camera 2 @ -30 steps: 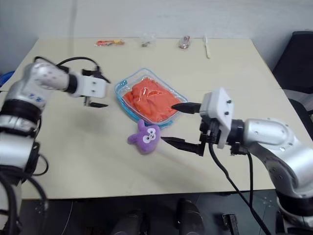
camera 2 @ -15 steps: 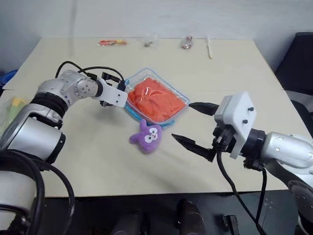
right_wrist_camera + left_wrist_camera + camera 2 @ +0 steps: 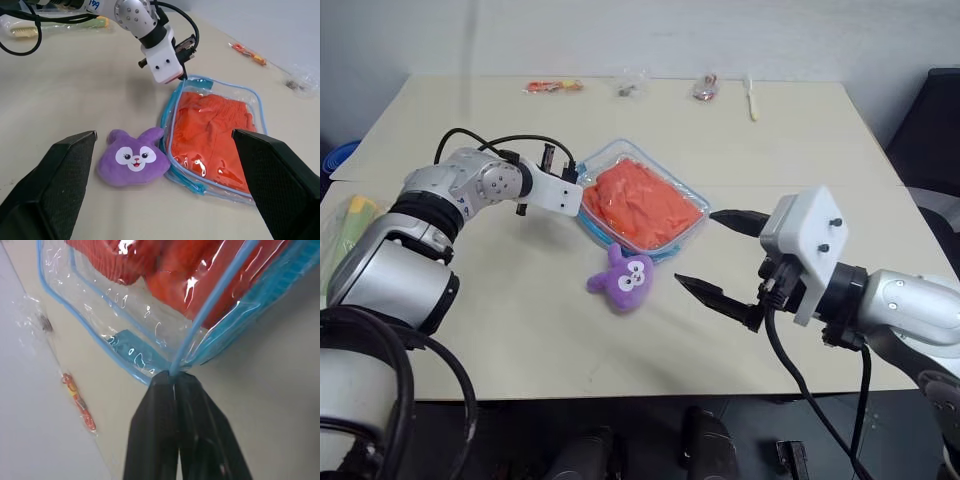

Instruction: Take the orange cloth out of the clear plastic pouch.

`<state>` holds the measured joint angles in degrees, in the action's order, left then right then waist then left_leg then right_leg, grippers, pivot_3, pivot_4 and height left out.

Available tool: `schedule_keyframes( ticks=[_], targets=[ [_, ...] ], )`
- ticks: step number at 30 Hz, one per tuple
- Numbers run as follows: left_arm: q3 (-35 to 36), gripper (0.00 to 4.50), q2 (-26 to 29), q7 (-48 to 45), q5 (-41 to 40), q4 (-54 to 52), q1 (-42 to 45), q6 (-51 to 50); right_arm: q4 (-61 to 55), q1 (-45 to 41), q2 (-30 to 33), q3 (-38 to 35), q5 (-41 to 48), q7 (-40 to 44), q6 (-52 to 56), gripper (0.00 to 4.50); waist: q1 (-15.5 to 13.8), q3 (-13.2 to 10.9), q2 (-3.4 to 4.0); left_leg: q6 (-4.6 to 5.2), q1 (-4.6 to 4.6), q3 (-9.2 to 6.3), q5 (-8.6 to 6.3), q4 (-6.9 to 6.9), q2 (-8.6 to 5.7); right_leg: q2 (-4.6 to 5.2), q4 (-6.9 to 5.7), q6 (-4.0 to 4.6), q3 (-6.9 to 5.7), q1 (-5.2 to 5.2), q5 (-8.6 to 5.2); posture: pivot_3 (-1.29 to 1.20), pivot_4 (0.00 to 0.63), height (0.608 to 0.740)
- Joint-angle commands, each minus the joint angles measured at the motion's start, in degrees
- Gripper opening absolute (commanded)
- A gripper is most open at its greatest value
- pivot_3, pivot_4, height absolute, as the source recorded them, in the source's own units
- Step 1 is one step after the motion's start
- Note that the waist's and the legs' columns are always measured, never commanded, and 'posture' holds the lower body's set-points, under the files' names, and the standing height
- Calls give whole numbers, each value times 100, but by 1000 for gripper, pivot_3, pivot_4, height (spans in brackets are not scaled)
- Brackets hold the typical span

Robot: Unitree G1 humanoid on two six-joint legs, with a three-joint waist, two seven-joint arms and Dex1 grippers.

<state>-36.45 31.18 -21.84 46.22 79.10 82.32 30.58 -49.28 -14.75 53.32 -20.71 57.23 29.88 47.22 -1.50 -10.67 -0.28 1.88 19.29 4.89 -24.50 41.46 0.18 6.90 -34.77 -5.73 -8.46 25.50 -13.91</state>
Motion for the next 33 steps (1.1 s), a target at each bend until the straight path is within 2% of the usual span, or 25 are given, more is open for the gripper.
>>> schedule_keyframes(
  ticks=[1, 6, 12, 15, 18, 24, 29, 33],
  targets=[
    [143, 33, 56, -175, -152, -105, -12, 106, 58, -62, 87, -12, -95, 102, -210, 4500, 0, 0, 0, 0, 0, 0, 0, 0, 0, 0, 0, 0, 0, 0, 0, 0, 150, 740],
    [365, 33, 277, -812, -350, -139, -5, 136, 146, -148, 38, 185, -224, 153, -304, 4500, 8, 0, 0, 0, 0, 0, 0, 1, 0, 0, 0, 0, 0, 0, 0, 0, 150, 740],
    [929, 33, 761, -2673, -1063, -712, -154, -274, 221, 56, 149, 566, -785, 559, -565, 4500, 26, 0, 0, 0, 0, 2, 0, 1, 0, -1, 1, 0, -1, 0, 0, 0, 150, 740],
    [1102, 33, 1323, -3020, -1109, -2064, -875, -918, 340, 127, 114, 787, -1126, 735, -741, 4500, 62, 0, 0, 0, -4, 3, 0, 0, 4, -2, 0, 0, 0, 0, 0, 0, 150, 740],
    [1680, 33, 1714, -3322, -1353, -4242, -2143, -2211, 446, 128, 27, 1026, -1346, 881, -882, 4500, 123, 0, 1, 0, -5, -1, 0, 1, 9, -2, -2, 0, 2, 0, 0, 0, 150, 740],
    [2678, 33, 2061, -3820, -1117, -8013, -4698, -4800, 696, -62, -111, 1338, -1518, 1112, -1037, 4500, 151, 1, 1, -1, -5, -46, 0, 17, 40, -1, -2, 0, 5, -7, 0, 0, 150, 740],
    [2873, 33, 1948, -3844, -905, -9163, -5283, -5943, 836, -196, -170, 1445, -1563, 1262, -1079, 4500, 40, 1, 2, -2, -5, -31, 0, 30, 44, -3, -12, 1, 5, -9, 0, 0, 150, 740],
    [2901, 33, 2054, -3463, -875, -9075, -5384, -5957, 911, -307, -227, 1527, -1593, 1366, -1092, 4500, 1, 1, 2, -2, -4, -23, -1, 33, 47, -4, -12, 6, 6, -9, 3, 0, 150, 740]
  ],
)
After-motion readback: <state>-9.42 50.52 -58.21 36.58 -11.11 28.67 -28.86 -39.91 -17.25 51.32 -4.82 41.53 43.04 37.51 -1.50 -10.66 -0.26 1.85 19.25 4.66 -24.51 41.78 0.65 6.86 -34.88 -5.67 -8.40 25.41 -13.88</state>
